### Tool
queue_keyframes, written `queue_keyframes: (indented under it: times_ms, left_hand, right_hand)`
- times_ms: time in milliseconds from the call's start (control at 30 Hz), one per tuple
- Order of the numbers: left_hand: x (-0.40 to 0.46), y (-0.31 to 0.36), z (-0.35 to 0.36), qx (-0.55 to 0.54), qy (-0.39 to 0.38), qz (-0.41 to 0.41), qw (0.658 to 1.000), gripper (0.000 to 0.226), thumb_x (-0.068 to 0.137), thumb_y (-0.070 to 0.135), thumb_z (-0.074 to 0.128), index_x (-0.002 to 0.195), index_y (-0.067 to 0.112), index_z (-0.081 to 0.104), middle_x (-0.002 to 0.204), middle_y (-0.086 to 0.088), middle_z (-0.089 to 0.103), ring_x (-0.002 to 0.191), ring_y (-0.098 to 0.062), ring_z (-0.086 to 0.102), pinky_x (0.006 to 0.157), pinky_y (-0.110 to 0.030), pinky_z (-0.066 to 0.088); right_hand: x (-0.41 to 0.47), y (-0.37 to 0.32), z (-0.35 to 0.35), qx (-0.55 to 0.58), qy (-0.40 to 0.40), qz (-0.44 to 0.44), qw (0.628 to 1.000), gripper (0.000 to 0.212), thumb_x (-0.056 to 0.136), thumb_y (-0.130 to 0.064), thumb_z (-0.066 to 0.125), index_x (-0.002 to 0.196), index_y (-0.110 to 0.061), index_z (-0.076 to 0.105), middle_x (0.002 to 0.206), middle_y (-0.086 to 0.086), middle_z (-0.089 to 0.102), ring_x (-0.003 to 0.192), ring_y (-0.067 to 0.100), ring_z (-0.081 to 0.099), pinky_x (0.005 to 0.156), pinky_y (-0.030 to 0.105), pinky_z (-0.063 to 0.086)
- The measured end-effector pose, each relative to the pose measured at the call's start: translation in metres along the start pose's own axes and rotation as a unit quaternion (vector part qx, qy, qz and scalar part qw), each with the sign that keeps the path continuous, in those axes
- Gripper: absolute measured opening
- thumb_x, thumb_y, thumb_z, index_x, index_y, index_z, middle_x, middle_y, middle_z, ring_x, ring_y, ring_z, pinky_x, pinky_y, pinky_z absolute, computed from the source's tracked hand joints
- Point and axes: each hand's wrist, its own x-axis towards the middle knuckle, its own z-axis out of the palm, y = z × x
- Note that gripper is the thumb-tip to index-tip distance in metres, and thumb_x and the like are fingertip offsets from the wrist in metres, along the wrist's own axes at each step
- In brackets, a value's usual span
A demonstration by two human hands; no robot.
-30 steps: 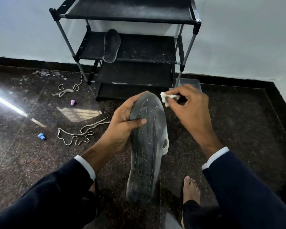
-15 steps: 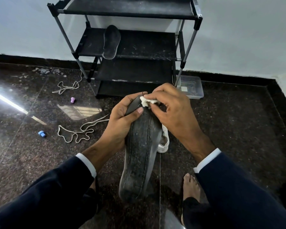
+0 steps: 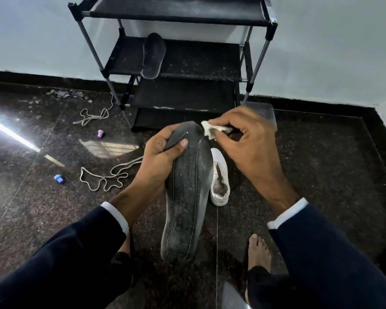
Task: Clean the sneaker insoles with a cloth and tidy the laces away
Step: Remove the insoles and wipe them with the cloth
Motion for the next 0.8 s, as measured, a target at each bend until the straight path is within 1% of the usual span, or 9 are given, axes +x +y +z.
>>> queue_keyframes:
  times_ms: [100,200,300,400,467,533,667,733,800]
  left_hand:
    - [-0.003,0.000,0.006,-0.009,-0.019,0.005,1.000,0.034,0.099,-0.003,0.052,0.130,0.006,0.062,0.120,-0.013,0.071,0.109,-0.024,0.066,0.093,-0.038,0.054]
    - [-0.005,0.003,0.007,-0.021,-0.027,0.021,0.999,0.035,0.099,-0.006,0.049,0.130,0.004,0.061,0.124,-0.013,0.070,0.114,-0.021,0.066,0.092,-0.031,0.054]
    - [-0.005,0.002,0.002,-0.020,-0.014,0.023,0.999,0.034,0.098,-0.008,0.048,0.127,0.003,0.063,0.123,-0.013,0.071,0.112,-0.020,0.067,0.090,-0.029,0.054]
    - [-0.005,-0.003,0.001,0.004,-0.010,0.015,1.000,0.033,0.099,-0.006,0.049,0.125,0.006,0.065,0.123,-0.013,0.071,0.111,-0.021,0.067,0.091,-0.032,0.053]
    - [-0.004,-0.005,0.000,0.010,0.001,0.007,1.000,0.032,0.100,-0.004,0.050,0.123,0.011,0.066,0.118,-0.013,0.072,0.106,-0.023,0.068,0.090,-0.036,0.054]
    - [-0.002,-0.006,-0.002,0.007,0.013,-0.001,1.000,0.030,0.100,-0.001,0.052,0.122,0.013,0.067,0.111,-0.012,0.073,0.101,-0.024,0.069,0.086,-0.038,0.055]
    - [-0.001,-0.007,-0.001,0.002,0.001,-0.003,1.000,0.028,0.099,0.005,0.056,0.125,0.011,0.066,0.109,-0.013,0.072,0.099,-0.025,0.067,0.087,-0.040,0.053]
    - [-0.003,-0.007,0.004,0.001,-0.020,0.002,1.000,0.031,0.100,0.002,0.054,0.128,0.011,0.064,0.113,-0.010,0.072,0.104,-0.023,0.067,0.089,-0.038,0.054]
    - [-0.004,-0.006,0.005,-0.001,-0.033,0.014,0.999,0.033,0.100,-0.001,0.051,0.129,0.010,0.063,0.117,-0.010,0.071,0.110,-0.022,0.066,0.093,-0.036,0.053]
  right_hand:
    - [-0.002,-0.003,0.006,-0.027,-0.014,-0.029,0.999,0.013,0.086,-0.004,0.075,0.099,-0.005,0.077,0.095,0.005,0.068,0.084,0.010,0.063,0.077,0.018,0.051]
    - [-0.010,0.001,0.011,-0.026,-0.068,-0.031,0.997,0.016,0.088,-0.003,0.072,0.103,-0.006,0.077,0.098,0.003,0.065,0.088,0.009,0.062,0.078,0.019,0.052]
    - [-0.014,0.004,0.011,-0.013,-0.127,-0.012,0.992,0.019,0.089,-0.003,0.071,0.105,-0.010,0.078,0.098,-0.001,0.064,0.087,0.007,0.062,0.077,0.023,0.054]
    - [-0.009,0.010,0.005,-0.019,-0.173,0.018,0.985,0.019,0.086,-0.002,0.071,0.100,-0.013,0.080,0.094,-0.004,0.065,0.083,0.008,0.062,0.075,0.033,0.055]
    - [-0.006,0.015,-0.002,-0.043,-0.188,0.032,0.981,0.019,0.085,-0.002,0.072,0.096,-0.014,0.080,0.092,-0.004,0.066,0.081,0.008,0.062,0.074,0.036,0.055]
    - [-0.004,0.016,-0.008,-0.052,-0.162,0.041,0.985,0.018,0.083,-0.002,0.073,0.095,-0.014,0.079,0.091,-0.003,0.066,0.080,0.009,0.062,0.073,0.035,0.054]
    - [-0.001,0.003,-0.008,-0.006,-0.050,0.025,0.998,0.017,0.083,0.000,0.073,0.097,-0.009,0.078,0.093,0.002,0.069,0.083,0.011,0.064,0.077,0.025,0.053]
    - [-0.002,-0.002,0.000,-0.021,-0.051,-0.011,0.998,0.017,0.085,0.000,0.072,0.100,-0.006,0.077,0.097,0.004,0.068,0.087,0.010,0.063,0.081,0.021,0.052]
    - [-0.005,-0.002,0.007,-0.040,-0.076,-0.034,0.996,0.017,0.089,-0.002,0.069,0.104,-0.007,0.076,0.100,0.004,0.066,0.091,0.010,0.062,0.083,0.023,0.052]
